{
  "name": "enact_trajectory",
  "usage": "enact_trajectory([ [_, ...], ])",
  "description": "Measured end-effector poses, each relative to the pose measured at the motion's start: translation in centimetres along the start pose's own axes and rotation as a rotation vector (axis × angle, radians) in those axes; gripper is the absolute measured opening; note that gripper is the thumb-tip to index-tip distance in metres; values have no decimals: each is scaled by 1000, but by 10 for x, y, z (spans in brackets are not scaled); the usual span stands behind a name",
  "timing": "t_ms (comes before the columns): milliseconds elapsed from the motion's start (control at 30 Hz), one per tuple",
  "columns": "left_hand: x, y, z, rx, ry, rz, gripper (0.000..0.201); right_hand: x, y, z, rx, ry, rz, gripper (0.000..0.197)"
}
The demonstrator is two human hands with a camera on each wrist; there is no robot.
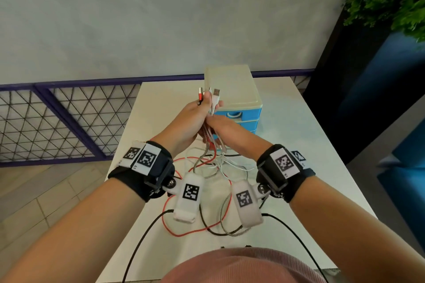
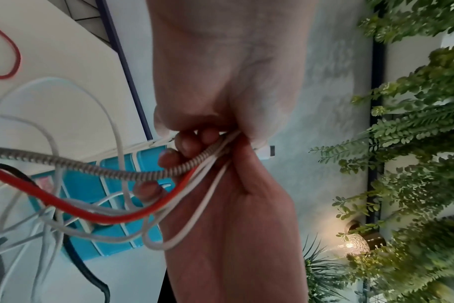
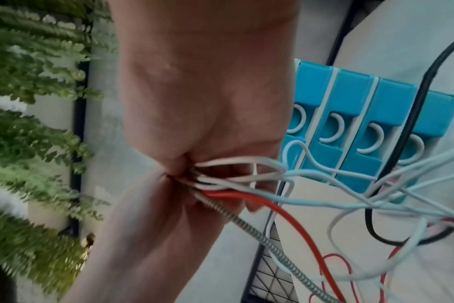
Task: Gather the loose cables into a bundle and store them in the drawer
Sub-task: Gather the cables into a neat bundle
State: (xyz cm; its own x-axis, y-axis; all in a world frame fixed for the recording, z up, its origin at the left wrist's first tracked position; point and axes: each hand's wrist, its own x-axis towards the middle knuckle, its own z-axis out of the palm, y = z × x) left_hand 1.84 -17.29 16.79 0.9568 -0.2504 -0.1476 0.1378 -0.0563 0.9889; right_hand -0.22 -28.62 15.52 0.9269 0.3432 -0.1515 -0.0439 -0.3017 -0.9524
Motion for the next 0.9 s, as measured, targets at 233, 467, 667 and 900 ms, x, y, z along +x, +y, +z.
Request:
enact_trajectory([
  [233, -5, 10, -1, -179, -92, 102, 31, -2, -1, -9, 365, -182, -44, 35],
  [467, -3, 16, -7, -70, 60, 262, 20, -5, -4, -17, 366, -235, -49, 26],
  [667, -7, 19, -2, -139, 85, 309, 16, -4, -7, -17, 324, -241, -48, 26],
  [900, -4, 19, -4, -74, 141, 320, 27, -6, -9, -21, 303, -258, -32, 29],
])
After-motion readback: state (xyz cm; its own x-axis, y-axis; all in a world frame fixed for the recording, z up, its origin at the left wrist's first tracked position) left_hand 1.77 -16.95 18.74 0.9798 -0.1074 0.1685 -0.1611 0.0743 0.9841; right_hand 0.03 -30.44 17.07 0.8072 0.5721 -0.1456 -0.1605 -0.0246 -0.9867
